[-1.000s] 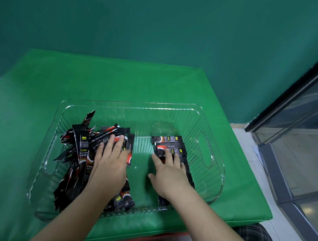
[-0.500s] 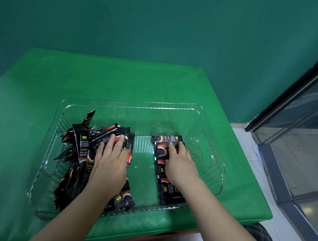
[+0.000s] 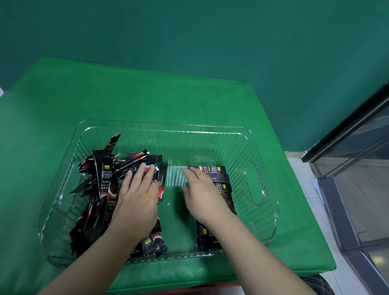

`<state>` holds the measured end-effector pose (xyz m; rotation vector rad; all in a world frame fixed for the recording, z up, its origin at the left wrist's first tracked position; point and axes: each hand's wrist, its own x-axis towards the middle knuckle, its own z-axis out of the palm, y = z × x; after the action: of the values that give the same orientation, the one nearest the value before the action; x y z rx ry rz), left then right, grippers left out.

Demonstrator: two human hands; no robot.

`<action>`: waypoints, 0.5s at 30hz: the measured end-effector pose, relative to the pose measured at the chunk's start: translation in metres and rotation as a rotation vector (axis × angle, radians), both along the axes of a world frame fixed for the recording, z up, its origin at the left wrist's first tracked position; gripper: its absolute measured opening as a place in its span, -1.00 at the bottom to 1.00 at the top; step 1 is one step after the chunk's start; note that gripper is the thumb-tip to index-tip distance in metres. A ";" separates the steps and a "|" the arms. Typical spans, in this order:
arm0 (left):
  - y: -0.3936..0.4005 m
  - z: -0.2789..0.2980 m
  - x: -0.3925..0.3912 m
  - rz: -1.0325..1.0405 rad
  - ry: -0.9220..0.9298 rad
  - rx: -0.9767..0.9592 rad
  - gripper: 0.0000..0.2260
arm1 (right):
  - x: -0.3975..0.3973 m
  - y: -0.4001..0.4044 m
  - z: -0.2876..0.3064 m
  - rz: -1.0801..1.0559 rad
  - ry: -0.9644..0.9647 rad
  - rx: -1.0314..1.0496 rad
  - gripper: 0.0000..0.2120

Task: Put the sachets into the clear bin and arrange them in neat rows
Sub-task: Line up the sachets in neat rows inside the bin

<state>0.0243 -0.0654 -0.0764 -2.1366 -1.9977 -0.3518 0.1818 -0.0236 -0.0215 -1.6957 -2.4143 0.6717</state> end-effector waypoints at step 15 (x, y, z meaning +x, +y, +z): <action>0.000 -0.001 0.001 -0.001 0.012 0.066 -0.72 | -0.047 0.034 0.002 -0.017 0.373 -0.173 -0.64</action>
<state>0.0249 -0.0658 -0.0774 -2.0948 -1.9510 -0.3989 0.1346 0.0103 -0.0191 -1.4830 -2.1312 1.1117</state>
